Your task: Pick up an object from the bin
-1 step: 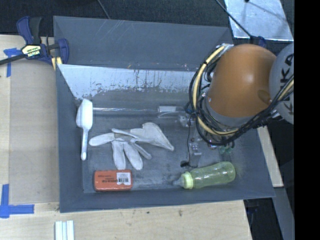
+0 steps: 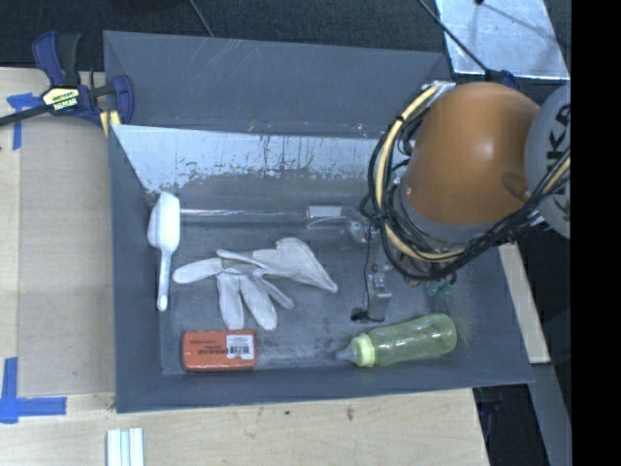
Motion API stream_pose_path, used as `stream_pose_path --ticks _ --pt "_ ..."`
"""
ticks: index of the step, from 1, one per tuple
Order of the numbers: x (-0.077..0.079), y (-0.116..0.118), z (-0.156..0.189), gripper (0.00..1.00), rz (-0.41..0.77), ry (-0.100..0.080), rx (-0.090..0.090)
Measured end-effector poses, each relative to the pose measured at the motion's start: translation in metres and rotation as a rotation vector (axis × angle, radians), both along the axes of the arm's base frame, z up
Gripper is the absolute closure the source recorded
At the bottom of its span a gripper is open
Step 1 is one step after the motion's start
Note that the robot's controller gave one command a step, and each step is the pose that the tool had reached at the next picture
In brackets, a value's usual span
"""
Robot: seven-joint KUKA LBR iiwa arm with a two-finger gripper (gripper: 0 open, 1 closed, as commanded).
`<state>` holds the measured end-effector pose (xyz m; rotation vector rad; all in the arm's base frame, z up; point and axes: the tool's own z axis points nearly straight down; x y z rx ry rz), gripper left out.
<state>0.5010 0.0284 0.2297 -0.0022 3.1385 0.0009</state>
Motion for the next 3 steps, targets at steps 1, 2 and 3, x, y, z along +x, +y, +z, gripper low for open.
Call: stream_pose_path --ticks 1,2,3 --pt "0.023 0.005 -0.049 0.00 -0.003 -0.008 0.000" --pt "0.041 0.037 -0.110 0.00 0.050 -0.004 -0.001" --pt "0.054 0.053 -0.134 0.00 0.015 0.008 0.000"
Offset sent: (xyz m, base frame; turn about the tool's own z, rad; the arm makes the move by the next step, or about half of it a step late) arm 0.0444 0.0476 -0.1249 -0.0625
